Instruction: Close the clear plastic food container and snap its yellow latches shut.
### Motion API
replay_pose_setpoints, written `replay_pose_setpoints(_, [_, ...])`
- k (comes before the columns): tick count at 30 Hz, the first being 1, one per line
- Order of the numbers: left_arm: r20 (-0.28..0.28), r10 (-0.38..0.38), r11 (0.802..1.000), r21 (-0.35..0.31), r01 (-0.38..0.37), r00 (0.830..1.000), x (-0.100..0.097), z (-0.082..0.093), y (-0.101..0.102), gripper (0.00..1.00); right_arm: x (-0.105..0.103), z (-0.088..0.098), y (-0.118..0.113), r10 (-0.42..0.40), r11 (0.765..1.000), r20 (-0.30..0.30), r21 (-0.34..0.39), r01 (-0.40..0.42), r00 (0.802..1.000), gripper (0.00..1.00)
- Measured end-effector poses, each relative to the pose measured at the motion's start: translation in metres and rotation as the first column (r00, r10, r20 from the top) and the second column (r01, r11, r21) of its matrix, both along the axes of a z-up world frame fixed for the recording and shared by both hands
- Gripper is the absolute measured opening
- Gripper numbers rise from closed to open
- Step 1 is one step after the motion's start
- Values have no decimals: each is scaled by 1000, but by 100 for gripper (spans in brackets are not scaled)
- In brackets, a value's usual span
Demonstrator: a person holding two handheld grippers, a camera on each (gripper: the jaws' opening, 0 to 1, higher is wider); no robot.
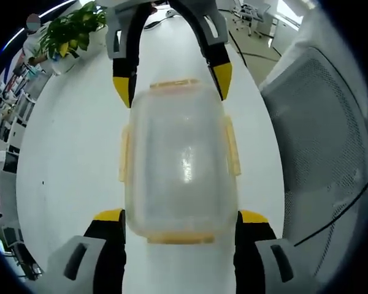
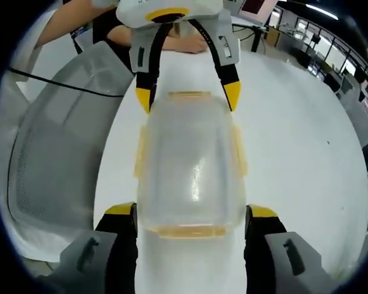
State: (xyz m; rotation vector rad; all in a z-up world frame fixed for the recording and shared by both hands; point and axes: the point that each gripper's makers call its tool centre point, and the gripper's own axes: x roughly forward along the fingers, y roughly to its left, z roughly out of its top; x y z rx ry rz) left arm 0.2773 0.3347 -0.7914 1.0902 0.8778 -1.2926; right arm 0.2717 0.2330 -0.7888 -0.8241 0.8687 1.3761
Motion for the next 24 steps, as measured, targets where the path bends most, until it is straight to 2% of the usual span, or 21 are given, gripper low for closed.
replay_pose_setpoints(9, [0,-11,1000,24,11,1000,21,0,3,68,21,0,2,-10,1000,1,7,10,1000,68])
replay_pose_setpoints(16, [2,-23,999,49,23,1000,47,0,4,68,46,0,3,-26,1000,1,12,26,1000,68])
replay_pose_setpoints(24, [7,-26,999,38,26,1000,76,1,3,67,74,1,1,-43,999,-1,33,43,999,68])
